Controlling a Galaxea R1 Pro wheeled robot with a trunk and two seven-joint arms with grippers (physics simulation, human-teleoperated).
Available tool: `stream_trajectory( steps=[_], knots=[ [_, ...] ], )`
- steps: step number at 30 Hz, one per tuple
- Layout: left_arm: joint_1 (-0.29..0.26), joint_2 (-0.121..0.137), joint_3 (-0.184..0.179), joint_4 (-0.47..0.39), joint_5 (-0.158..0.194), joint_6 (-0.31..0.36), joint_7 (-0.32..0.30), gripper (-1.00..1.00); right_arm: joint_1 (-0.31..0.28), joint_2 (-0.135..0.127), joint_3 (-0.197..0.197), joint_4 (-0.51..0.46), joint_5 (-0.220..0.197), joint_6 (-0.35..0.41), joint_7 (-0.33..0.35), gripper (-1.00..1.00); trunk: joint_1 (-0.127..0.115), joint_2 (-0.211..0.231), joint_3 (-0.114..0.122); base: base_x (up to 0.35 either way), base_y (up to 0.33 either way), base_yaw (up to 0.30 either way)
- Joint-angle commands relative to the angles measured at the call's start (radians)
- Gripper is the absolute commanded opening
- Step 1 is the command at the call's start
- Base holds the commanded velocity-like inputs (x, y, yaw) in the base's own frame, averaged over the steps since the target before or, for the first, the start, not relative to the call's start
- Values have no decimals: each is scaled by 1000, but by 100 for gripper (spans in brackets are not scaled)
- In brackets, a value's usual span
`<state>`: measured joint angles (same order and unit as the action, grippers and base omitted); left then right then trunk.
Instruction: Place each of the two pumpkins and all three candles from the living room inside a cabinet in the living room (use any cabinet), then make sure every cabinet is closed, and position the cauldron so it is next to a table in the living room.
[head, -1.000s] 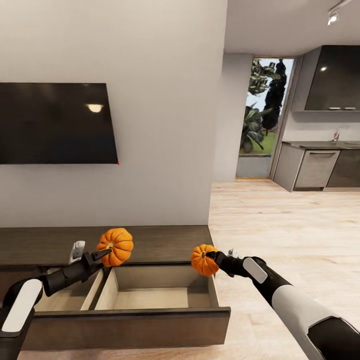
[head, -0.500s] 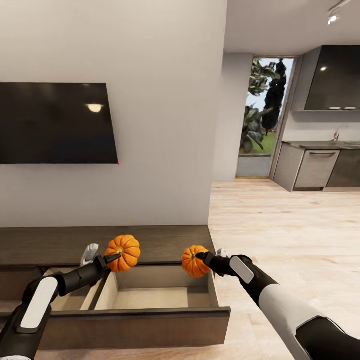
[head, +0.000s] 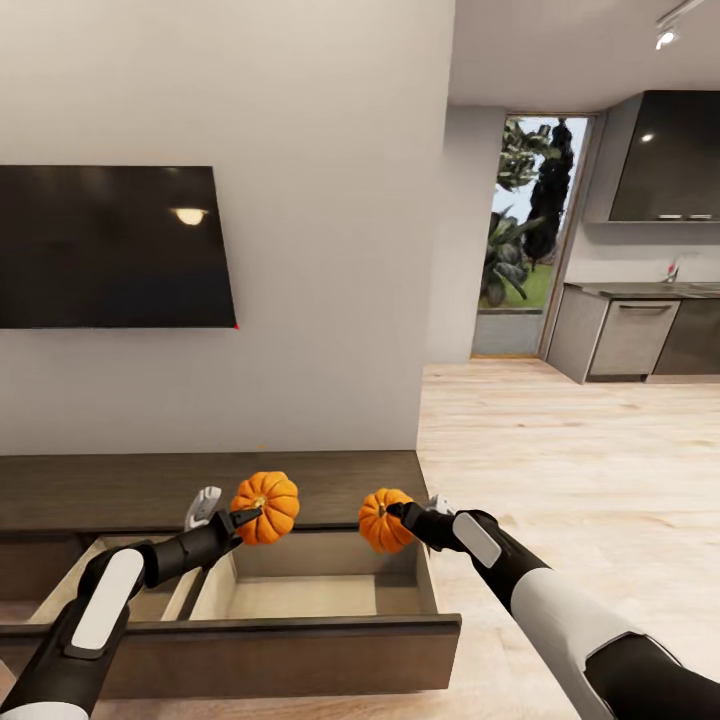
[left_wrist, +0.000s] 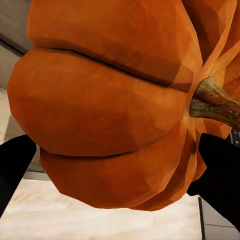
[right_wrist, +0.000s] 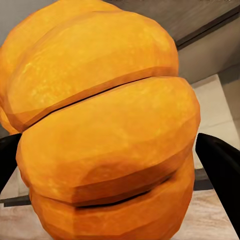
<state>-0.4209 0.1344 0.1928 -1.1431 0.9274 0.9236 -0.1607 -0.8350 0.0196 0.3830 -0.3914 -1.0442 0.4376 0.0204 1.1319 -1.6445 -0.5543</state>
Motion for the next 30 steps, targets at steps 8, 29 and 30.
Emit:
stream_trajectory(
  steps=[8,29,30],
  knots=[
    [-1,1,-3,0,-8,1,-9,-100,-1,0,2,-1,-2,-2,4,-100,0,-1,-1,125,152,0],
    [-1,0,-1,0,-5,-1,-8,-100,-1,3,3,0,-1,-17,5,-100,0,-1,3,43,83,-51],
    [-1,-1,-1,0,-5,-1,-6,-100,-1,3,3,1,-1,-24,4,-100,0,-1,3,0,1,-1]
  ],
)
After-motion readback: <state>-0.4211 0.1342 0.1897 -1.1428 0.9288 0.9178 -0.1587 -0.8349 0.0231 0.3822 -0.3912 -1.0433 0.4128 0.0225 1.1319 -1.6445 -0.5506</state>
